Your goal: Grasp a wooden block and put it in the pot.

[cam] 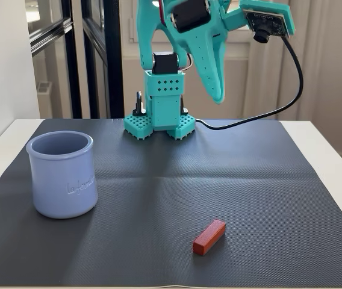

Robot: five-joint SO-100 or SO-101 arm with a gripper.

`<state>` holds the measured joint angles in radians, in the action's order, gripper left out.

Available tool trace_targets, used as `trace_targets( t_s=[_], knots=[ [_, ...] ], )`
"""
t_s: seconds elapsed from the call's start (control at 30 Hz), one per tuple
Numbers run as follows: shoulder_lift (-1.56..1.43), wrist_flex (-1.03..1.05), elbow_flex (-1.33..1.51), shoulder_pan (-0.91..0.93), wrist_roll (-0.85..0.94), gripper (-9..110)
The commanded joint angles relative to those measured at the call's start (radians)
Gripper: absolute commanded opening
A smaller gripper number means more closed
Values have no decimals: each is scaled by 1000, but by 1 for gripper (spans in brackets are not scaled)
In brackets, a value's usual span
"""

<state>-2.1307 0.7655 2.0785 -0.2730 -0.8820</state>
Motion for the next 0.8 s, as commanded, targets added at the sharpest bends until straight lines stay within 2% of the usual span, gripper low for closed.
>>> trace_targets(
  t_s=[0.0, 0.2, 0.33, 0.4, 0.63, 0.77],
  knots=[
    [23, -28, -51, -25, -322, 0],
    [75, -20, -48, -66, -979, 0],
    [123, -25, -51, -69, -1238, 0],
    [160, -20, -52, -61, -1290, 0],
    [344, -12, -164, -3, -1293, 0],
    [454, 98, -268, 44, -1293, 0]
  ],
)
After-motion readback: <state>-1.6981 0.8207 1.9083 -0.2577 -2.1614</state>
